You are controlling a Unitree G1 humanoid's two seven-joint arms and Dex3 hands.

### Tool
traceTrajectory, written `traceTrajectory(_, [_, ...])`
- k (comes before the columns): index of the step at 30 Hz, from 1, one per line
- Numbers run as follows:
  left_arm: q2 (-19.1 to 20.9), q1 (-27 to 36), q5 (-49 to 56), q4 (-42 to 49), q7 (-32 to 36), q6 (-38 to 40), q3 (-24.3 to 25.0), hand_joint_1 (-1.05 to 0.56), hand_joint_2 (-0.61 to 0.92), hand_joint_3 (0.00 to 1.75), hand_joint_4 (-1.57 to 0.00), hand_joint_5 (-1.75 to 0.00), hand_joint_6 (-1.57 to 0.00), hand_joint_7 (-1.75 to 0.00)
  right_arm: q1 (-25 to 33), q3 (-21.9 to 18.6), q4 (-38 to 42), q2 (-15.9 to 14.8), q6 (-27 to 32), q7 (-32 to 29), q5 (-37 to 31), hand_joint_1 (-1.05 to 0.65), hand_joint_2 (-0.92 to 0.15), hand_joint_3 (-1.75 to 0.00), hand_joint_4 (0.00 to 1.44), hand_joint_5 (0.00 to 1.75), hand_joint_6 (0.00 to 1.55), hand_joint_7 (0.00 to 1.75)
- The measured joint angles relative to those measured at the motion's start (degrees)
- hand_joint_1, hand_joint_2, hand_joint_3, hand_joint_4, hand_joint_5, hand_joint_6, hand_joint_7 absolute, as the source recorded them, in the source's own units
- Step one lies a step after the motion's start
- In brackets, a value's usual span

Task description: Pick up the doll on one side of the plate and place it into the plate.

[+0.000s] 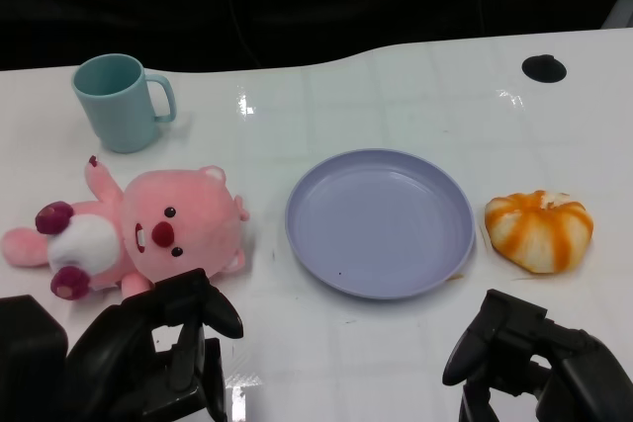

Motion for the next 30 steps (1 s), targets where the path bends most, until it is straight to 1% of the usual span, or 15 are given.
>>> traceTrajectory(30, [0.0,-0.02,0.02,0.0,0.0,0.06,0.0,-0.09,0.4,1.42,-0.93,-1.75,-0.8,-1.65,-0.02,0.07,-0.01,0.02,0.37,-0.04,-0.04,0.13,-0.41,-1.4,0.69,1.75,0.6,1.54])
